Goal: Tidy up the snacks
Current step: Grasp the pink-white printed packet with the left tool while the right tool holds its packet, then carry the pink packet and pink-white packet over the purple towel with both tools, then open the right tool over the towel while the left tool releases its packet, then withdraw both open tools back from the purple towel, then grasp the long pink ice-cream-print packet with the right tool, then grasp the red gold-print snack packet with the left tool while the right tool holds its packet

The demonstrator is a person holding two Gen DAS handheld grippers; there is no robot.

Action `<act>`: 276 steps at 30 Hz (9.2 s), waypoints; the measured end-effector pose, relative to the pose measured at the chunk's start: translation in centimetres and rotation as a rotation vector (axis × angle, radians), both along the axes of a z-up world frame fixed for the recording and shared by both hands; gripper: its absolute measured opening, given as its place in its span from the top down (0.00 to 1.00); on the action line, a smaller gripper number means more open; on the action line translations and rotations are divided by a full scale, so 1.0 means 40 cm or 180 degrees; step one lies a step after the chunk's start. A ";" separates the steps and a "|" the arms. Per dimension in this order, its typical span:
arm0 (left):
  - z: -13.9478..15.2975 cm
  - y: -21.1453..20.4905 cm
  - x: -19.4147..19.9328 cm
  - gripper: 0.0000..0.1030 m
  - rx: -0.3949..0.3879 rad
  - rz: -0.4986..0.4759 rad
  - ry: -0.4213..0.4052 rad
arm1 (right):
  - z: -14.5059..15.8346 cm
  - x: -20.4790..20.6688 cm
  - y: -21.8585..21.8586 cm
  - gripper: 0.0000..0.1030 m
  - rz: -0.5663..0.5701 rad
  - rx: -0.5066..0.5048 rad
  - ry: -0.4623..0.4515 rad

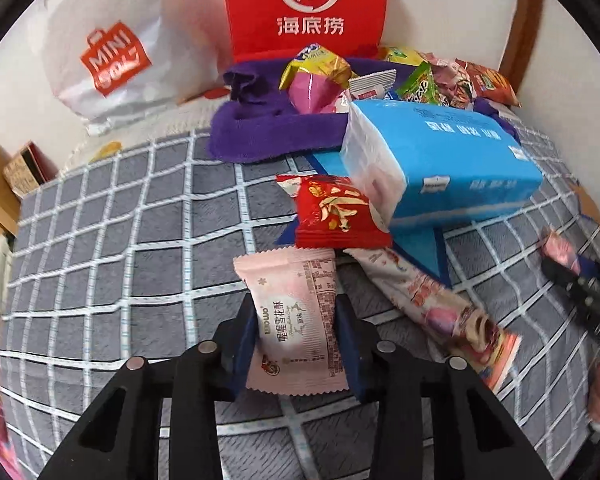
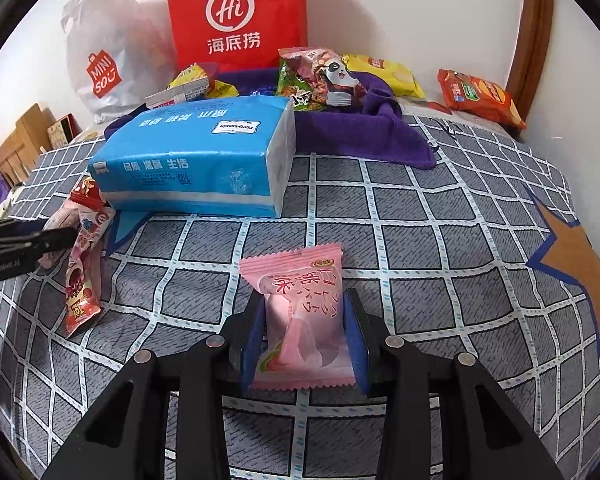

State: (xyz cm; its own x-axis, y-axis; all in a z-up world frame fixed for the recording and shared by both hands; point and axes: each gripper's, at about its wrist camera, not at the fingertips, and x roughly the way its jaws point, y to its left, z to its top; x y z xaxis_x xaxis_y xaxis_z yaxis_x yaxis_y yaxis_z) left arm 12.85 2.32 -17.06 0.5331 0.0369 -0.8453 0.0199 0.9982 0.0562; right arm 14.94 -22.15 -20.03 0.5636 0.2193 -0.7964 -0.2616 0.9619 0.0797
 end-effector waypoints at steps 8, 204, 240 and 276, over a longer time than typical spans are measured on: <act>-0.013 0.016 -0.020 0.63 0.0118 0.0136 -0.0272 | 0.001 0.009 0.017 0.63 0.0094 -0.0024 -0.0014; 0.364 0.103 0.140 0.36 -0.0798 0.0047 -0.0323 | 0.313 0.059 0.069 0.44 -0.0212 0.0179 -0.0182; 0.112 0.167 0.016 0.36 -0.0901 0.0480 0.0146 | 0.055 -0.110 0.308 0.79 0.0949 0.0128 0.0134; 0.025 0.054 0.034 0.76 -0.1589 0.0072 0.0352 | 0.000 0.026 -0.054 0.78 -0.0228 0.0321 0.0039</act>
